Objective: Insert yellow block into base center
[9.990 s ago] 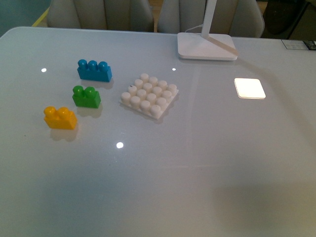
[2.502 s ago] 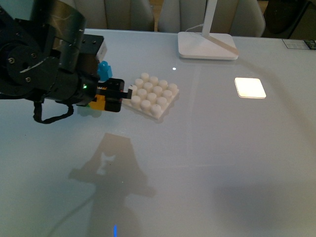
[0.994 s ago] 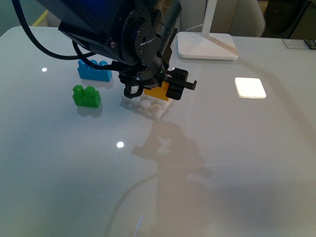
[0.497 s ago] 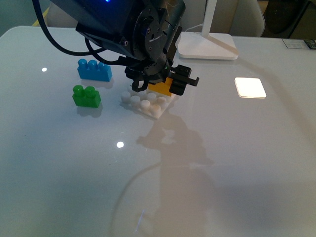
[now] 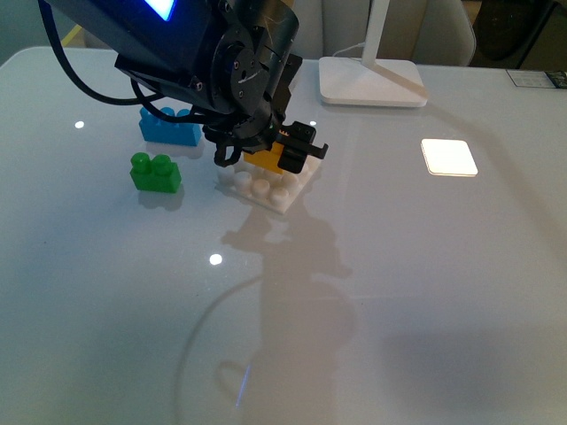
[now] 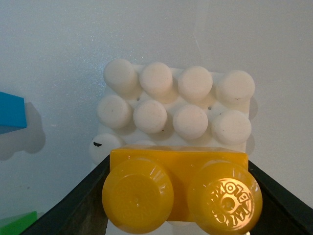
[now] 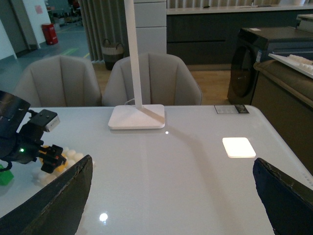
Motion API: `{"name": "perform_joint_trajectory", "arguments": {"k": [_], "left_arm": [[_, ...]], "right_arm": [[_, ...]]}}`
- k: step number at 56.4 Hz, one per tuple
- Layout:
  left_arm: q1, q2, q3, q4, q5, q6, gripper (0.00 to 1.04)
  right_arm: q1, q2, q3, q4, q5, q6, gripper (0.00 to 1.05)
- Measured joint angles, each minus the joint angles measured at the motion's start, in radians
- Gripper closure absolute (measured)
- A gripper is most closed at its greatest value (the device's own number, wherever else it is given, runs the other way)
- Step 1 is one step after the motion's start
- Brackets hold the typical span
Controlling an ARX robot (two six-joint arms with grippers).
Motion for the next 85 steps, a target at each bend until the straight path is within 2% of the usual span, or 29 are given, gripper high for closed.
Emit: {"name": "perform_joint_trajectory", "arguments": {"k": [85], "left_arm": [[0.023,0.058,0.007,0.06,0.026,0.064,0.42]], "right_arm": [[0.0,0.0,0.0,0.0,0.0,0.0,0.09]]}}
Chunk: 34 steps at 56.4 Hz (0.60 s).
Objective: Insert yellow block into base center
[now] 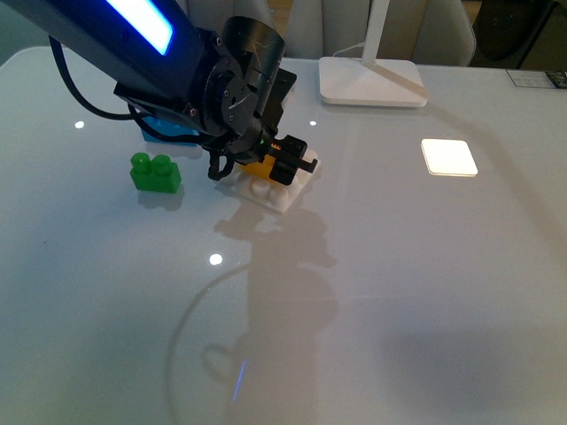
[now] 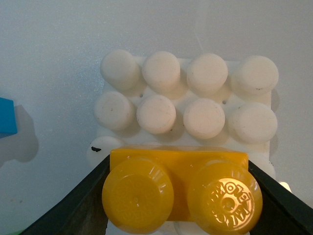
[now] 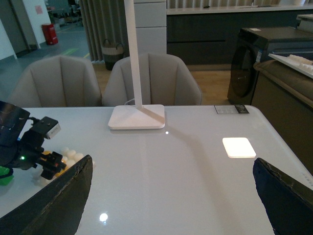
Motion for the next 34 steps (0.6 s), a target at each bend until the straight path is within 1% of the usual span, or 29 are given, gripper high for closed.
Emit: {"name": "perform_joint_trajectory", "arguments": {"k": [18,34], "left_arm": [[0.001,0.002,0.0,0.021,0.035,0.048,0.42],[0.001,0.002,0.001,-0.013,0.049,0.07,0.42]], "right_arm": [[0.0,0.0,0.0,0.0,0.0,0.0,0.09],[0.0,0.0,0.0,0.0,0.0,0.0,0.09]]}}
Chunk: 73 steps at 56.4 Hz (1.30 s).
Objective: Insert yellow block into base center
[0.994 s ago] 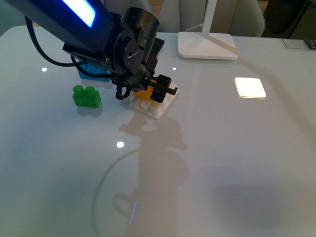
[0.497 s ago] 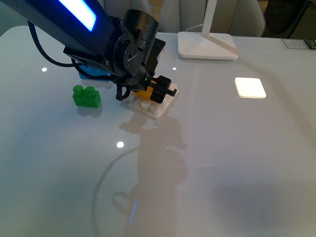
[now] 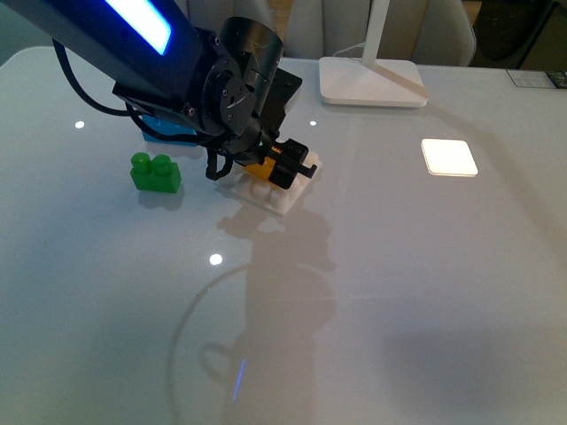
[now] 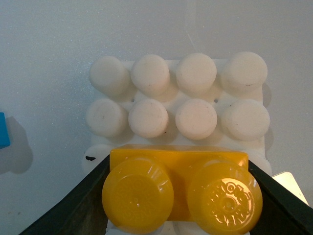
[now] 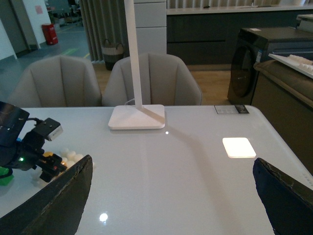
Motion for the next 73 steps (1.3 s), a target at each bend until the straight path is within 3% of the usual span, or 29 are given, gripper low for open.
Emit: {"name": "perform_joint_trajectory", "arguments": {"k": [73], "left_arm": [[0.011,0.084,0.115,-0.084,0.049,-0.016,0.42]], "right_arm": [[0.0,0.0,0.0,0.0,0.0,0.0,0.09]]}}
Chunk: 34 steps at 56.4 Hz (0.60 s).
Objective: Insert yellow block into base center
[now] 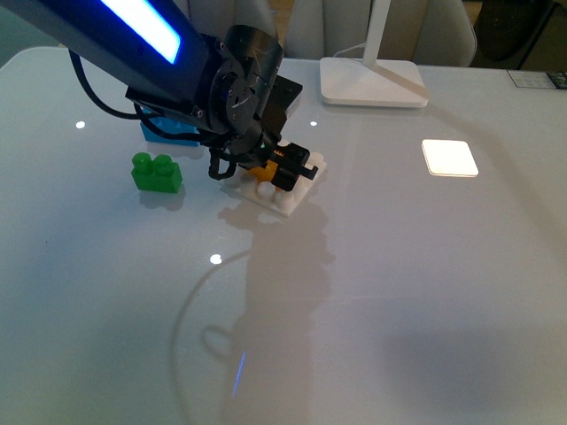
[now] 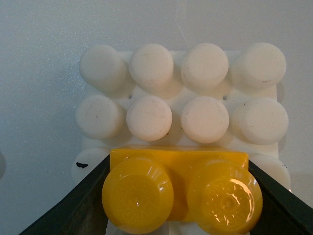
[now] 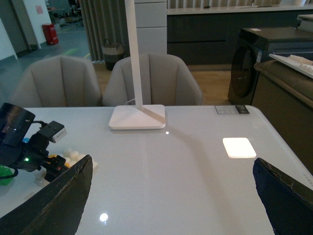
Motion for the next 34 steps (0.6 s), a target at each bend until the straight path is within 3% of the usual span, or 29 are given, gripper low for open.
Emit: {"name": "perform_joint_trajectory", "arguments": {"k": [14,27,34], "left_arm": [[0.002,0.0,0.001,0.0,0.003,-0.002,0.42],[0.013,0.004,0.006,-0.003,0.008,-0.016,0.08],[0.018,0.004,0.006,-0.005,0.019,-0.022,0.08]], "right_arm": [[0.0,0.0,0.0,0.0,0.0,0.0,0.09],[0.0,0.0,0.0,0.0,0.0,0.0,0.09],[0.0,0.0,0.0,0.0,0.0,0.0,0.09]]}}
